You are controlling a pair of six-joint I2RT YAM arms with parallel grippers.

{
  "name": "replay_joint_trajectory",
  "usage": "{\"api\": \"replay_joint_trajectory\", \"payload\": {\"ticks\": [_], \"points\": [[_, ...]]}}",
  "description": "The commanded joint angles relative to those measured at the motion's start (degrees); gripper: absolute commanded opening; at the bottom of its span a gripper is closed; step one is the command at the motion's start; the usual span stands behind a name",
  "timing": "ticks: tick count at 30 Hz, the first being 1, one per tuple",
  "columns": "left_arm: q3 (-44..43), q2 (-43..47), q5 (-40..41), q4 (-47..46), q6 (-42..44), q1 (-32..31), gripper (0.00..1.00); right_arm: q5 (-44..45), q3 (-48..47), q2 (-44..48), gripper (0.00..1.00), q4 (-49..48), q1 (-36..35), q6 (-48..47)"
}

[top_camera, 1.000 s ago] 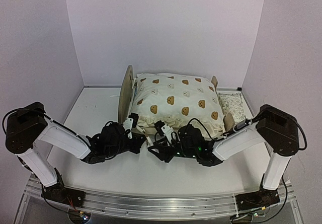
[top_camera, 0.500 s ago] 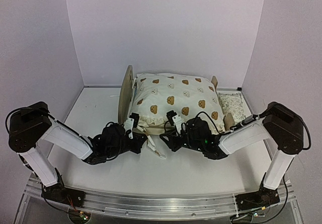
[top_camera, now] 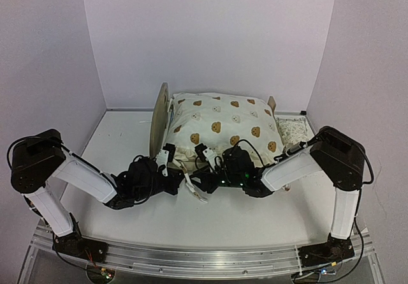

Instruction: Set up the pet bed

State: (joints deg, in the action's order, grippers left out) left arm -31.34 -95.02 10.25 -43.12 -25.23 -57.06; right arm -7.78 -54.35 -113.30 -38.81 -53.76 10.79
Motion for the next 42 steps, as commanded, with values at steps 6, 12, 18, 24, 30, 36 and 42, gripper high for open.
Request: {"api": "replay_joint_trajectory", "payload": {"ticks": [6,12,18,24,30,36,42], "points": [[0.26,1.12,1.59,-1.42,0.92,0.23,0.00,-6.97,-2.13,-0.65,0.37,-0.80,0.57,0.34],[0.05,1.78,0.67,-1.26,-0.01,0.20,0.00,-8.26,-3.62,-2.59,0.38,-0.86,0.55,1.12],[0.14,2.77,0.45,-0.71,-0.42,0.28,0.00,-8.82,-5.17,-4.28,0.39,-1.55,0.51,1.68],[-0.13,3.18,-0.26,0.17,-1.00,0.33,0.00,-9.38,-4.22,-4.63,0.41,-5.88,0.51,1.87],[0.41,4.05,-1.01,-0.04,-2.08,0.57,0.00,-8.46,-2.76,-4.38,0.42,-9.66,0.53,1.84],[0.39,4.54,-2.01,-0.11,-2.60,0.70,0.00,-8.56,-3.05,-5.64,0.42,-11.19,0.51,2.21],[0.22,4.56,-2.43,0.18,-2.80,0.80,0.00,-8.50,-2.65,-6.41,0.31,-14.36,0.53,2.58]]}}
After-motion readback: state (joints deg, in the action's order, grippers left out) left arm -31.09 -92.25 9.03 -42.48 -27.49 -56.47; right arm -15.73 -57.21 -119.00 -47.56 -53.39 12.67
